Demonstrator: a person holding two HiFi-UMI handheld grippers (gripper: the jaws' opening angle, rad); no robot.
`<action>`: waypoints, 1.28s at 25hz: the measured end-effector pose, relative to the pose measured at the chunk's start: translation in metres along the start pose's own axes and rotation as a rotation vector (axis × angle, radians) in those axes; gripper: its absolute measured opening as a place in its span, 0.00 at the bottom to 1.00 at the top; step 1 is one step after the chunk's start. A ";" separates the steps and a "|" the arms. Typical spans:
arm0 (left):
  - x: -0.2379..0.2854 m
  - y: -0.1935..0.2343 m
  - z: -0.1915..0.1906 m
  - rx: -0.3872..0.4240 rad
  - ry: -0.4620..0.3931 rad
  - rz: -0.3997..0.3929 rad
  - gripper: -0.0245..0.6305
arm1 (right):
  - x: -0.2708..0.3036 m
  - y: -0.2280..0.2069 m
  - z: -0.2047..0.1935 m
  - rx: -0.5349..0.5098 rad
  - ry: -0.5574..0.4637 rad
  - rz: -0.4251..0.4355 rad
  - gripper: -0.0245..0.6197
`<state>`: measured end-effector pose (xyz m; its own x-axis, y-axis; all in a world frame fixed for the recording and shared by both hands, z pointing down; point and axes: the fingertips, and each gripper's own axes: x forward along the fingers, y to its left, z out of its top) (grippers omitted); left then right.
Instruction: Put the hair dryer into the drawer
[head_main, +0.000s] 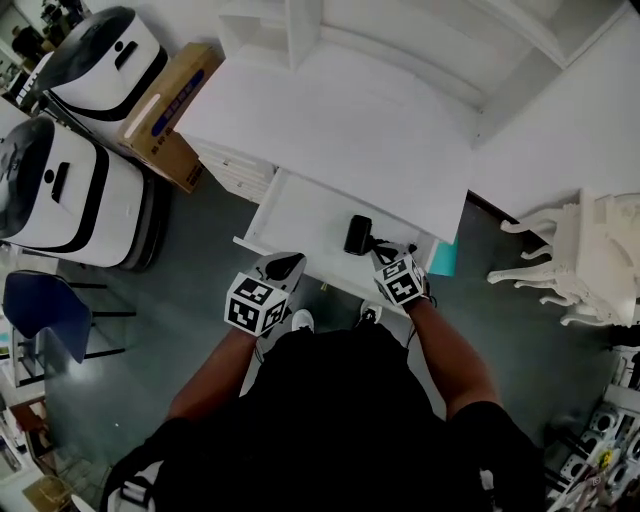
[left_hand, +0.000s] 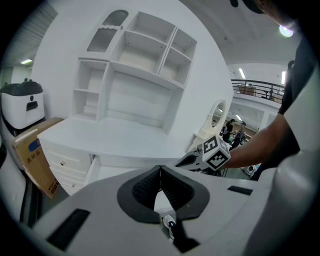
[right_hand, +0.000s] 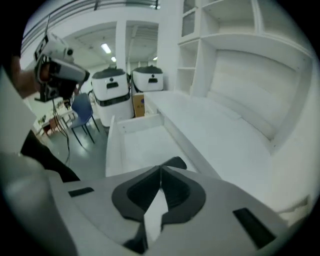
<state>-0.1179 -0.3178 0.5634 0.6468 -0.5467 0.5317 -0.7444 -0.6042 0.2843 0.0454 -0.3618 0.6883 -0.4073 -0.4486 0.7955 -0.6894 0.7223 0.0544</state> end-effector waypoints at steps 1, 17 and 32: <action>-0.001 -0.002 -0.001 0.010 0.003 -0.012 0.05 | -0.011 0.007 0.007 0.045 -0.041 0.008 0.09; -0.007 -0.053 -0.018 0.133 0.054 -0.234 0.05 | -0.144 0.058 0.034 0.657 -0.499 -0.008 0.08; -0.007 -0.114 0.008 0.070 -0.050 -0.228 0.05 | -0.209 0.069 0.016 0.621 -0.563 0.038 0.08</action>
<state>-0.0361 -0.2498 0.5216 0.8055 -0.4188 0.4193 -0.5662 -0.7528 0.3358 0.0732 -0.2269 0.5165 -0.5617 -0.7443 0.3612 -0.8064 0.3950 -0.4401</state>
